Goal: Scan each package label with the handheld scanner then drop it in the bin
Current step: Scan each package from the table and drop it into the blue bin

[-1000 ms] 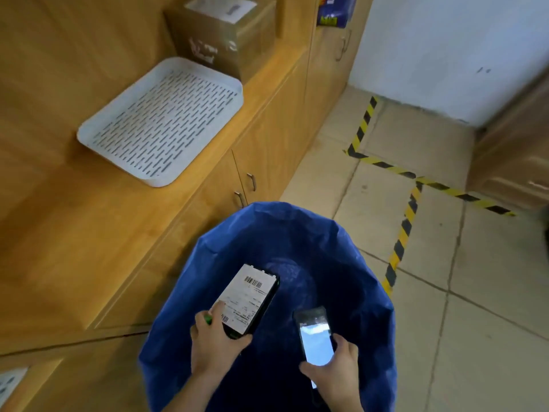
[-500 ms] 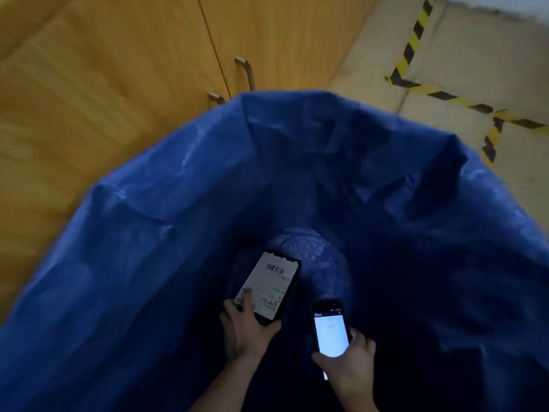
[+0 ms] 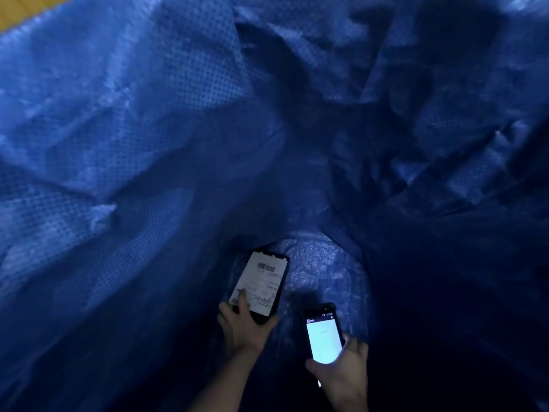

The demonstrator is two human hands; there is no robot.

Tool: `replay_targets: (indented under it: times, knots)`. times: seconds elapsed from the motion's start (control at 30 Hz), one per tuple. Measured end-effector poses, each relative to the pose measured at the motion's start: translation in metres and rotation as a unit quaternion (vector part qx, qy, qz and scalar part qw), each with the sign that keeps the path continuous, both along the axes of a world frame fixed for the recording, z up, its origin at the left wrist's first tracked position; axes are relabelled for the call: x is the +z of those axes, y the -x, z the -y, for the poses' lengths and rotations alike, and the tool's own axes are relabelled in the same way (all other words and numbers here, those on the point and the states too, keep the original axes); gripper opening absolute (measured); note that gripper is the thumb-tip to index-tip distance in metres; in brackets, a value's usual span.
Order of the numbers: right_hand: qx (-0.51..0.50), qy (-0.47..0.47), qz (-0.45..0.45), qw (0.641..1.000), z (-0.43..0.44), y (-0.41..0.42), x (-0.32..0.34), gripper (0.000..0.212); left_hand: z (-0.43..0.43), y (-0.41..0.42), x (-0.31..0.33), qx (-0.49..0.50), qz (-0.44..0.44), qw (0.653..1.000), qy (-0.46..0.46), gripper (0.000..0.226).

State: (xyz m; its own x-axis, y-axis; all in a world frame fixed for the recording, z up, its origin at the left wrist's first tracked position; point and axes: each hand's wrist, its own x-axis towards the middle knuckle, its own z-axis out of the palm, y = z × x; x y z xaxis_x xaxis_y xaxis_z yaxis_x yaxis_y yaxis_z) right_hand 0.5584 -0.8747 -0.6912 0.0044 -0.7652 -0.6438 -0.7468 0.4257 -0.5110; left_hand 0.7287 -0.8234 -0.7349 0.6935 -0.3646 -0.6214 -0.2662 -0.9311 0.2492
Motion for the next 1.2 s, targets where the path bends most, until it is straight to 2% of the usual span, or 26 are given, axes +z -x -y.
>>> replay_targets:
  times: [0.13, 0.27, 0.4, 0.57, 0.77, 0.9, 1.03, 1.2]
  knots:
    - [0.018, -0.015, -0.001, 1.000, -0.004, 0.002, 0.015, 0.091, -0.008, 0.002, 0.010, -0.021, -0.068, 0.997, -0.036, 0.112]
    - [0.032, -0.021, -0.003, 0.999, -0.016, 0.009, 0.072, 0.086, -0.015, 0.006, 0.069, -0.079, -0.063, 0.993, -0.059, 0.089]
    - [0.034, -0.023, 0.005, 0.999, -0.027, 0.017, 0.161, 0.086, -0.018, 0.012, 0.165, -0.134, -0.039, 0.989, -0.042, 0.060]
    - [0.026, 0.000, 0.022, 0.999, -0.043, 0.035, 0.296, 0.088, -0.027, 0.024, 0.313, -0.165, -0.043, 0.985, 0.005, 0.039]
    - [-0.022, 0.041, 0.015, 0.999, -0.085, 0.061, 0.443, 0.089, -0.043, 0.036, 0.469, -0.246, -0.031, 0.966, 0.070, 0.029]
    - [-0.106, 0.071, 0.021, 0.992, -0.127, 0.075, 0.512, 0.090, -0.054, 0.045, 0.541, -0.330, -0.033, 0.940, 0.086, 0.030]
    - [-0.197, 0.127, 0.007, 0.972, -0.181, 0.099, 0.575, 0.093, -0.063, 0.064, 0.601, -0.442, -0.026, 0.890, 0.113, 0.029]
    - [-0.314, 0.179, -0.002, 0.933, -0.266, 0.151, 0.639, 0.070, -0.087, 0.121, 0.663, -0.566, -0.053, 0.807, 0.157, 0.023]
